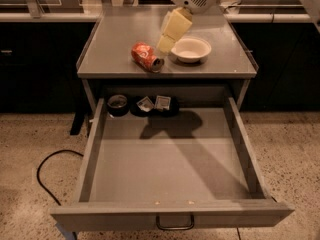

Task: Place coke can into top drawer

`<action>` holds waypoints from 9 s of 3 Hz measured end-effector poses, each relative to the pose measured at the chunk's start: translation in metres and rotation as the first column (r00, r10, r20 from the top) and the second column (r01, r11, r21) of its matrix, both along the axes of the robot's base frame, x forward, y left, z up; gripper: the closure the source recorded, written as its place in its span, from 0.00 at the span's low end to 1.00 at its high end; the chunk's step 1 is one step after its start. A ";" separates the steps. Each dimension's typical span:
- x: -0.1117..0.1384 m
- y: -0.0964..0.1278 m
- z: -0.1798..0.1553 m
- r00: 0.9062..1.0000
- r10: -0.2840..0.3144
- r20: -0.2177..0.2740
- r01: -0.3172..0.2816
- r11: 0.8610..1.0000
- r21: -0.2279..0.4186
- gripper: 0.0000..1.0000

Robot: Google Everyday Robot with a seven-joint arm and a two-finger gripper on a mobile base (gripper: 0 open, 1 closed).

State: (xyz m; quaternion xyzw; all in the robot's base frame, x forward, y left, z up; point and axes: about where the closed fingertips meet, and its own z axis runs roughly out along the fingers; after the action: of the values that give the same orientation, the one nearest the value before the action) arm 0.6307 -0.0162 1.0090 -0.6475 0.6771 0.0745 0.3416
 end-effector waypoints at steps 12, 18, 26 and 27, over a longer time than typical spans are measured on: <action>0.153 0.107 -0.173 0.852 -0.305 -0.424 0.407 0.897 0.171 0.00; 0.088 0.113 -0.136 0.861 -0.020 -0.508 0.214 0.920 0.327 1.00; -0.103 0.049 -0.149 0.817 -0.019 -0.576 0.247 0.915 0.320 1.00; -0.117 0.031 -0.213 0.742 -0.010 -0.671 0.289 0.907 0.306 1.00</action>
Offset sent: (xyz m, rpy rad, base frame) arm 0.0624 0.0552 -0.0263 0.1688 0.1031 -0.1798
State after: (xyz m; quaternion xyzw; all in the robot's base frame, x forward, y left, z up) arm 0.5135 0.0149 0.7964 -0.4409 0.7750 0.4014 0.2094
